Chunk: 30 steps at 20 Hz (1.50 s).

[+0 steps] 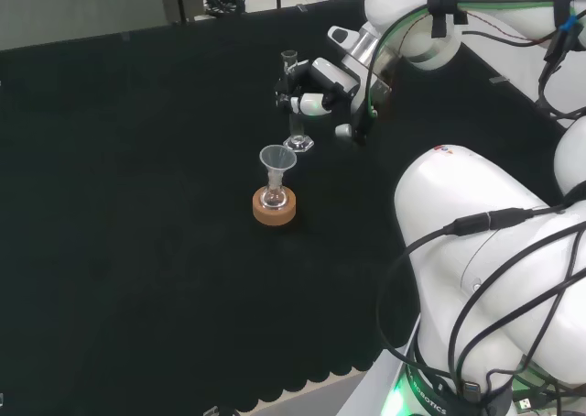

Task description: Put the graduated cylinder back on the table.

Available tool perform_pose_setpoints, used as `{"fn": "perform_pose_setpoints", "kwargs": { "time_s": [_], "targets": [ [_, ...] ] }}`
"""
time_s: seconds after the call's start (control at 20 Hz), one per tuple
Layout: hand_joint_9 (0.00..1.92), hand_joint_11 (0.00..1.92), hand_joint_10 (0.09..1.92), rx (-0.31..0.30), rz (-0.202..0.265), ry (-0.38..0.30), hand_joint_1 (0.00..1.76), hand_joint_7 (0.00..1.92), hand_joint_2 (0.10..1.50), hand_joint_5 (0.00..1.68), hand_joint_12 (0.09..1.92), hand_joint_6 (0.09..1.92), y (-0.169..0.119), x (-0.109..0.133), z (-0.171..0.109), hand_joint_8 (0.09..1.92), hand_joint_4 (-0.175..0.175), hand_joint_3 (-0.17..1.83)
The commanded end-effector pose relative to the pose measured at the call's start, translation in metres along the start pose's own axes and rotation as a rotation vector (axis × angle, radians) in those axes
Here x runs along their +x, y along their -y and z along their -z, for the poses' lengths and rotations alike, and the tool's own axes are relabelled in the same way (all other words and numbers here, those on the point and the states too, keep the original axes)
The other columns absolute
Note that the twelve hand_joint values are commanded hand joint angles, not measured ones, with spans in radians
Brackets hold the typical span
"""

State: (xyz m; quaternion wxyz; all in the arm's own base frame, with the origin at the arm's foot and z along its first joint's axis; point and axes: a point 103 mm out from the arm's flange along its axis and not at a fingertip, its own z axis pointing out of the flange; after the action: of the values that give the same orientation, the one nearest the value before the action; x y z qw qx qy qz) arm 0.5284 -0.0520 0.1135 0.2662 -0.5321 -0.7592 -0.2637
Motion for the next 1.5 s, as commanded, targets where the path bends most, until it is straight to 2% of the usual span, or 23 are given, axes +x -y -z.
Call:
{"fn": "perform_pose_setpoints", "kwargs": {
  "time_s": [0.05,0.9,1.3,1.5],
  "targets": [
    [1.35,1.12,0.09,-0.023,0.003,-0.009,1.15,1.09,1.12,0.98,0.83,1.01,-0.002,-0.003,-0.003,0.51,-0.156,0.00],
    [1.30,1.10,0.09,-0.040,0.010,0.002,1.13,1.03,1.13,0.95,0.85,1.07,-0.006,-0.011,-0.012,0.47,-0.134,0.01],
    [1.27,1.05,0.09,-0.029,0.043,0.026,1.12,0.98,1.15,0.92,0.89,1.10,-0.008,-0.011,-0.022,0.50,-0.126,0.01],
    [1.25,1.03,0.09,-0.023,0.045,0.037,1.12,0.95,1.15,0.91,0.90,1.12,-0.007,-0.012,-0.026,0.52,-0.124,0.01]
  ]
}}
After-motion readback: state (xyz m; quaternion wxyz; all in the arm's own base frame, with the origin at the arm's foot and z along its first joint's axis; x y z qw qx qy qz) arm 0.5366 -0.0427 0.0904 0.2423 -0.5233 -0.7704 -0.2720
